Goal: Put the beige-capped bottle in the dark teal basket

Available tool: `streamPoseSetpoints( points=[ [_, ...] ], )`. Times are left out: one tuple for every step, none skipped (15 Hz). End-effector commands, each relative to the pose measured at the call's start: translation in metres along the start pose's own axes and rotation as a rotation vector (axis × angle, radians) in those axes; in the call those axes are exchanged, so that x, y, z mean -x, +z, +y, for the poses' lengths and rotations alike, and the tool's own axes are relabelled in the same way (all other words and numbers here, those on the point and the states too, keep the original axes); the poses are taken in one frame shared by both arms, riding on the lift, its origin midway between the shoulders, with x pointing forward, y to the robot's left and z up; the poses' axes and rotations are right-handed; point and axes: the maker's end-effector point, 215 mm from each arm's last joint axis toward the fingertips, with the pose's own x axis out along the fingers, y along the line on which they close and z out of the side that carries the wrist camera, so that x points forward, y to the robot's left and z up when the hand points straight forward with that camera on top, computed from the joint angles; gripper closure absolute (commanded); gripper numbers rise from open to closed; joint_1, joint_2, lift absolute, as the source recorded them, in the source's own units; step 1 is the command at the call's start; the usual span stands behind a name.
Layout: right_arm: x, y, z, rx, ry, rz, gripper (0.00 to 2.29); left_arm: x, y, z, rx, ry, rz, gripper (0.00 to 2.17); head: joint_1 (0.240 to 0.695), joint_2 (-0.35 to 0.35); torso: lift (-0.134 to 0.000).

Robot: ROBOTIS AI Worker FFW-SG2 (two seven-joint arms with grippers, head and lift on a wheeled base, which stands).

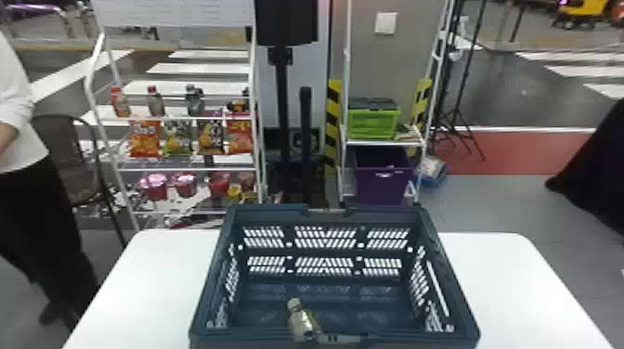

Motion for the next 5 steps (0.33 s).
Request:
streamPoseSetpoints(
  points=[
    [0.001,-0.0013,0.001,-0.003,0.0,0.003,0.05,0.0003,-0.0004,-0.0006,-0.001,-0.002,0.001,0.15,0.499,0.0,0.0],
    [0.0015,-0.0008,0.0002,-0.003,-0.002,0.001,0.05,0.0003,-0.0004,-0.0005,0.0,-0.001,0.001,0.15,0.499,0.0,0.0],
    [0.0014,0.0001,0.0003,-0.003,-0.002,0.0,0.05,0.0005,-0.0012,-0.0002,0.0,-0.001,0.003,0.15,0.499,0.0,0.0],
    [0.0017,-0.0006,0.0005,-0.003,-0.002,0.003,0.05,0.0009,-0.0027,0.0,-0.003,-0.001,0.005,0.15,0.499,0.0,0.0],
    [0.0021,0.0006,0.0006,-0.004,-0.002,0.0,0.05,0.0009,-0.0026,0.0,-0.002,0.0,0.005,0.15,0.499,0.0,0.0]
  ],
)
